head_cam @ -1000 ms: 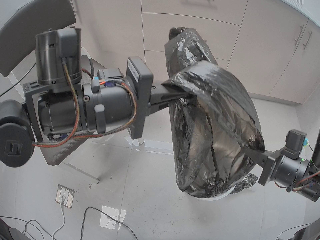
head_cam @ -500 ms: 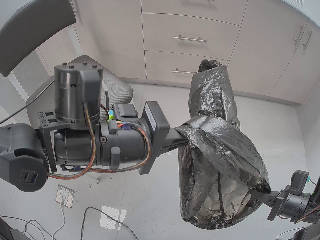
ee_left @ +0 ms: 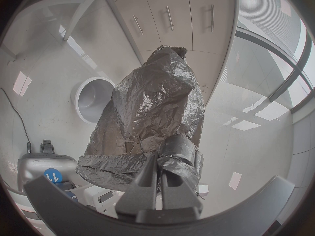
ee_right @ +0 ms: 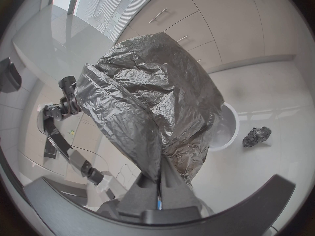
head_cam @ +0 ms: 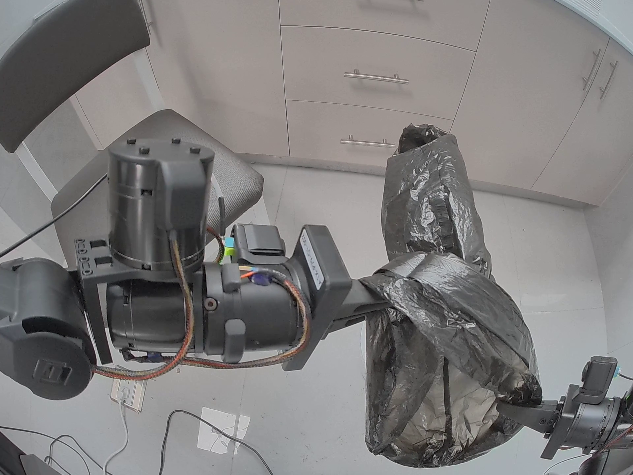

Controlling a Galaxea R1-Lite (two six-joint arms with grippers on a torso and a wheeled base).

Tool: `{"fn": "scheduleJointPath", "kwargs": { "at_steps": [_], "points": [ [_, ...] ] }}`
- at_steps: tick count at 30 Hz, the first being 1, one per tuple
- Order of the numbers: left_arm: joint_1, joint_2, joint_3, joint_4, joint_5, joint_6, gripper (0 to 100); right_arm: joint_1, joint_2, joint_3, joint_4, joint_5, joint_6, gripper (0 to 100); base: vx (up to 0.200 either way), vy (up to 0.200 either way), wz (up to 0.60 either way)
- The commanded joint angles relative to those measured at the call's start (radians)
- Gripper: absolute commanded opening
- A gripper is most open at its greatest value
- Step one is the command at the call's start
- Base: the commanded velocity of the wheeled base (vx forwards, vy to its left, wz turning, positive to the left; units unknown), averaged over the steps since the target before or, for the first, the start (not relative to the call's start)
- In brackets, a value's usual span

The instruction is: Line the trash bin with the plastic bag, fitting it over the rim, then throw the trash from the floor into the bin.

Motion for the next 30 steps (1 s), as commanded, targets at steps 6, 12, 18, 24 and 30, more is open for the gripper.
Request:
{"fn": "scheduleJointPath", "kwargs": {
  "at_steps": [6,12,18,24,30],
  "points": [
    [-0.02,-0.006,0.029,0.001,0.0,0.0,0,-0.007,-0.104,0.03,0.051,0.076,0.064,0,0.0,0.0,0.0],
    [-0.018,-0.004,0.05,-0.002,0.001,0.001,0,-0.013,-0.108,0.046,0.057,0.15,0.116,0,0.0,0.0,0.0],
    [-0.004,0.007,0.093,-0.006,0.004,0.059,0,-0.014,-0.081,0.04,0.054,0.148,0.13,0,0.0,0.0,0.0],
    [0.039,0.013,0.135,-0.012,0.003,0.104,0,-0.036,0.002,0.001,0.049,0.148,0.105,0,0.0,0.0,0.0],
    [0.111,0.08,0.17,-0.049,0.0,0.239,0,-0.154,0.197,-0.091,0.034,0.156,-0.051,0,0.0,0.0,0.0]
  ]
}}
